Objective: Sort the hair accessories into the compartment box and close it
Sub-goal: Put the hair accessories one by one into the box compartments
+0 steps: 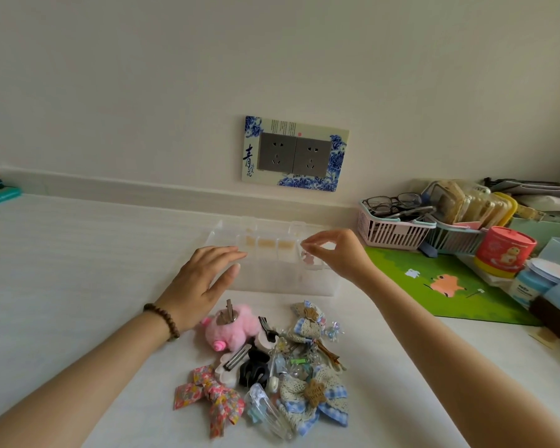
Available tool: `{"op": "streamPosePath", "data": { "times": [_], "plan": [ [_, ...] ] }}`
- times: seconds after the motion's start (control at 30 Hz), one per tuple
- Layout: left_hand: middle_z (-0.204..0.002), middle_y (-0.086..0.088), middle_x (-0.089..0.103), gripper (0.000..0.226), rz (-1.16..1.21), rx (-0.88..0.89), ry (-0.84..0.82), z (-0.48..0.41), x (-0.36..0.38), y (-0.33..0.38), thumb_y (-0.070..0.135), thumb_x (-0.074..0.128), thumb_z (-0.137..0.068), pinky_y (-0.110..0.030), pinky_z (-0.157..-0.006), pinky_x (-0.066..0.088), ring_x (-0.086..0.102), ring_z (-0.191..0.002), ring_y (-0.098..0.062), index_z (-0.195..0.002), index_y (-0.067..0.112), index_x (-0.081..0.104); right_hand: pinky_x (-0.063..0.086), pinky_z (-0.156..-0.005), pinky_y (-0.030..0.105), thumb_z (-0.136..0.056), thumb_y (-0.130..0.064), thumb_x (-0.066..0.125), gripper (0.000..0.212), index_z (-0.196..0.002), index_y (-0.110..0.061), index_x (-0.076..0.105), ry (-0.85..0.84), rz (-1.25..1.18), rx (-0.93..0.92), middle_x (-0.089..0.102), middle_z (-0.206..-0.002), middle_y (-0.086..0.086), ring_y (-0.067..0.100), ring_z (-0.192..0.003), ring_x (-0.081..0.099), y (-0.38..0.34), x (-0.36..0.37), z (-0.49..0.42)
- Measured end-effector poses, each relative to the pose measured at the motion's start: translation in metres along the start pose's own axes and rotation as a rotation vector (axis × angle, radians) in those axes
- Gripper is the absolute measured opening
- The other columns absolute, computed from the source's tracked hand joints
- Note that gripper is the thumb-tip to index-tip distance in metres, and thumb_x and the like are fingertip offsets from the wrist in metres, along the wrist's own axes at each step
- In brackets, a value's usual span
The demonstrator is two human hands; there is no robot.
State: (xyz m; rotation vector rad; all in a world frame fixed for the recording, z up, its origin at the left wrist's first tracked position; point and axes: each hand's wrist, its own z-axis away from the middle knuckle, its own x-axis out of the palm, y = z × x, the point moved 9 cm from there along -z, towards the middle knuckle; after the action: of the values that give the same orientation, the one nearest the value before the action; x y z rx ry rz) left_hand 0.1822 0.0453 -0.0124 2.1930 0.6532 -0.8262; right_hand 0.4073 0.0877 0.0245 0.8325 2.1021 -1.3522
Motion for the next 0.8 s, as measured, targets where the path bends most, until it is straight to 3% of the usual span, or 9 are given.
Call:
{"op": "streamPosePath", "data": {
  "times": [0.07, 0.2, 0.27, 0.33, 0.5, 0.6, 0.8],
  "plan": [
    [-0.132, 0.01, 0.046, 0.069, 0.0, 0.002, -0.002, 0.0, 0.0, 0.001, 0.068, 0.009, -0.084, -0.024, -0.106, 0.02, 0.027, -0.126, 0.0, -0.128, 0.031, 0.046, 0.048, -0.082, 0.028, -0.084, -0.027, 0.065, 0.02, -0.103, -0.022, 0.071, 0.048, 0.117, -0.022, 0.07, -0.107, -0.005, 0.012, -0.095, 0.061, -0.002, -0.003, 0.001],
    [-0.133, 0.01, 0.045, 0.069, 0.005, 0.0, -0.012, 0.0, 0.0, 0.0, 0.068, 0.009, -0.084, -0.026, -0.106, 0.02, 0.027, -0.126, 0.0, -0.129, 0.031, 0.045, 0.047, -0.079, 0.022, -0.086, -0.02, 0.063, 0.016, -0.101, -0.023, 0.07, 0.148, -0.006, -0.092, 0.068, -0.099, -0.011, 0.008, -0.086, 0.061, -0.023, -0.022, 0.017],
    [-0.132, 0.01, 0.045, 0.068, 0.015, -0.001, -0.013, 0.001, 0.0, 0.001, 0.068, 0.009, -0.084, -0.028, -0.107, 0.022, 0.027, -0.127, -0.001, -0.129, 0.031, 0.045, 0.052, -0.074, 0.017, -0.085, -0.018, 0.063, 0.013, -0.096, -0.022, 0.07, 0.041, -0.089, -0.125, 0.069, -0.092, -0.012, 0.006, -0.079, 0.064, -0.035, -0.023, 0.031],
    [-0.131, 0.01, 0.045, 0.069, 0.015, 0.004, -0.012, 0.002, -0.001, 0.002, 0.069, 0.009, -0.084, -0.028, -0.107, 0.022, 0.028, -0.126, -0.002, -0.129, 0.031, 0.045, 0.053, -0.07, 0.014, -0.084, -0.021, 0.064, 0.013, -0.095, -0.02, 0.071, -0.178, -0.139, -0.095, 0.07, -0.091, -0.011, 0.002, -0.076, 0.066, -0.038, -0.011, 0.048],
    [-0.13, 0.008, 0.048, 0.068, -0.015, 0.032, 0.011, 0.001, -0.002, 0.004, 0.066, 0.01, -0.086, -0.025, -0.106, 0.02, 0.029, -0.125, -0.003, -0.129, 0.028, 0.046, 0.047, -0.073, 0.012, -0.077, -0.051, 0.062, 0.043, -0.108, -0.02, 0.067, -0.433, 0.154, 0.042, 0.068, -0.105, -0.007, 0.005, -0.089, 0.063, -0.006, 0.013, 0.079],
    [-0.131, 0.007, 0.048, 0.068, -0.031, 0.035, 0.007, 0.0, -0.001, 0.005, 0.066, 0.009, -0.086, -0.024, -0.106, 0.019, 0.028, -0.125, -0.002, -0.13, 0.027, 0.045, 0.043, -0.072, 0.012, -0.072, -0.057, 0.065, 0.059, -0.118, -0.021, 0.061, -0.503, 0.19, 0.111, 0.062, -0.108, -0.006, 0.007, -0.092, 0.057, 0.004, 0.024, 0.088],
    [-0.131, 0.004, 0.05, 0.069, -0.068, 0.043, 0.019, 0.001, -0.001, 0.006, 0.064, 0.008, -0.088, -0.032, -0.108, 0.023, 0.032, -0.125, -0.007, -0.129, 0.024, 0.046, 0.041, -0.068, 0.015, -0.069, -0.04, 0.077, 0.043, -0.101, -0.021, 0.057, -0.487, -0.01, 0.177, 0.056, -0.102, -0.004, 0.007, -0.08, 0.049, 0.006, 0.037, 0.092]
  ]
}}
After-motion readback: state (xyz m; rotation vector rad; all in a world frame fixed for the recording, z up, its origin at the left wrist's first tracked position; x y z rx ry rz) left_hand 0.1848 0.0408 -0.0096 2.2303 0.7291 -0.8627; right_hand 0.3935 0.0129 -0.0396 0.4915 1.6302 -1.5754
